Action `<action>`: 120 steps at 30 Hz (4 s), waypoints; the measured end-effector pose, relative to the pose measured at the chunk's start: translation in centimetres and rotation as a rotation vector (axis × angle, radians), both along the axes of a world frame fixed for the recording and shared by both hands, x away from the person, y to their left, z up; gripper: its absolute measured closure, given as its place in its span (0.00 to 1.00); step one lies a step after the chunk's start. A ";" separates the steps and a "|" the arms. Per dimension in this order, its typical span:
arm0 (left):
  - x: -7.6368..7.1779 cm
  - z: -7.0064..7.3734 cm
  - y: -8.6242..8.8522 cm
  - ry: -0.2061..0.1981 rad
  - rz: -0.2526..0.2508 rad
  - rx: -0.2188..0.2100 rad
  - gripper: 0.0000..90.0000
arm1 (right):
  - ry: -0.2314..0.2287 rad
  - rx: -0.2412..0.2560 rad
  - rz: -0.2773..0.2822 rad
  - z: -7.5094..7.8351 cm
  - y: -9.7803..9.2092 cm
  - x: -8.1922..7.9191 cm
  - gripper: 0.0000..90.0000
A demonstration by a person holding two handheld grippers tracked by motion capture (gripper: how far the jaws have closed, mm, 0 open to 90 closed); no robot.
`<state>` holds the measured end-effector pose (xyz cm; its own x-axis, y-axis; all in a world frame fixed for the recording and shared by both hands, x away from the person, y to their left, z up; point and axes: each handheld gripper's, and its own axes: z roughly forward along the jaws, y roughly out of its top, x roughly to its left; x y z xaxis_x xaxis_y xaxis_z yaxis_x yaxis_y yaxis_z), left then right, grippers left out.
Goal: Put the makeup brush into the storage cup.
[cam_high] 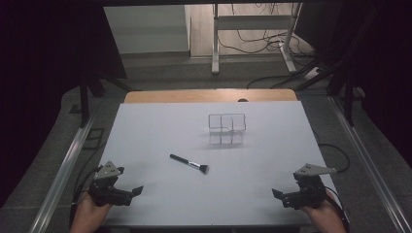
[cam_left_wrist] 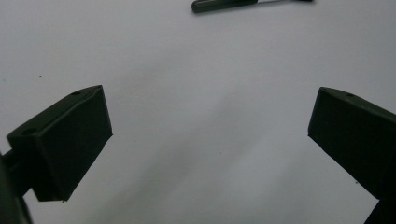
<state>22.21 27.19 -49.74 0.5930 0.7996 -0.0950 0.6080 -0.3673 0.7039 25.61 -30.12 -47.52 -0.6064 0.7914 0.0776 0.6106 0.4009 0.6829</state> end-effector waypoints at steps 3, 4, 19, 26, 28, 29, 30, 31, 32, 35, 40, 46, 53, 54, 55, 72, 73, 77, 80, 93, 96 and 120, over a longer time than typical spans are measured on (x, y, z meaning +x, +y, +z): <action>0.0 0.1 0.1 -0.006 0.007 0.000 0.00 | -0.010 -0.008 0.010 0.0 0.3 0.0 0.00; 0.0 0.1 0.2 -0.005 0.009 0.000 0.00 | -0.019 -0.015 0.017 0.1 0.4 0.0 0.00; 0.0 0.2 0.1 0.028 0.033 -0.017 0.00 | -0.017 -0.027 0.003 0.0 0.3 0.3 0.00; 0.1 0.2 -0.2 0.040 0.034 0.015 0.00 | -0.012 -0.033 0.009 -0.1 0.6 0.4 0.00; 0.2 0.2 -0.3 0.042 0.036 0.018 0.00 | -0.009 -0.035 0.008 -0.1 0.6 0.4 0.00; 0.2 0.3 -0.3 0.041 0.035 0.019 0.00 | -0.009 -0.035 0.007 -0.1 0.6 0.4 0.00; 0.2 0.3 -0.3 0.040 0.035 0.021 0.00 | -0.009 -0.034 0.005 -0.1 0.6 0.4 0.00; 0.3 0.4 -0.4 0.040 0.037 0.021 0.00 | -0.007 -0.035 0.004 -0.1 0.6 0.4 0.00; 0.3 0.4 -0.4 0.040 0.037 0.021 0.00 | -0.007 -0.034 0.003 -0.1 0.6 0.4 0.00; 0.4 0.6 -0.8 0.037 0.035 0.021 0.00 | -0.007 -0.035 0.001 -0.2 0.7 0.4 0.00; 0.7 0.8 -1.1 0.036 0.030 0.016 0.00 | -0.002 -0.029 -0.005 -0.2 0.7 0.5 0.00; 1.1 0.9 -1.6 0.032 0.020 0.034 0.00 | 0.003 -0.029 -0.008 -0.1 0.8 0.4 0.00; 1.6 1.0 -2.0 0.038 0.015 0.051 0.00 | 0.007 -0.041 -0.005 -0.1 0.8 0.4 0.00; 1.6 1.0 -2.0 0.039 0.015 0.049 0.00 | 0.006 -0.042 -0.007 -0.1 0.8 0.4 0.00; 1.8 1.1 -2.1 0.041 0.016 0.045 0.00 | 0.007 -0.042 -0.006 -0.1 0.8 0.4 0.00; 3.1 1.1 -3.1 0.024 -0.021 0.032 0.00 | 0.015 -0.049 -0.011 -0.1 0.9 0.5 0.00; 3.1 1.2 -3.1 0.025 -0.026 0.031 0.00 | 0.014 -0.049 -0.011 -0.1 0.9 0.5 0.00; 3.5 1.3 -3.4 0.025 -0.042 0.030 0.00 | 0.015 -0.052 -0.011 -0.1 1.0 0.4 0.00; 3.8 1.4 -3.7 0.026 -0.050 0.032 0.00 | 0.010 -0.052 -0.007 -0.1 1.0 0.5 0.00; 5.4 1.8 -4.8 0.041 -0.076 0.065 0.00 | 0.014 -0.067 -0.002 -0.1 1.1 0.4 0.00; 5.7 1.8 -5.3 0.041 -0.083 0.071 0.00 | 0.018 -0.070 -0.002 -0.1 1.2 0.4 0.00; 8.6 2.2 -7.5 0.084 -0.124 0.127 0.00 | 0.031 -0.083 -0.011 -0.1 1.2 0.4 0.00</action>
<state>30.85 19.69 -47.55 0.6823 0.7293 -0.0516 0.6072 -0.5259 0.5956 26.03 -28.96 -47.65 -0.5960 0.8024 0.0299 0.6356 0.4487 0.6282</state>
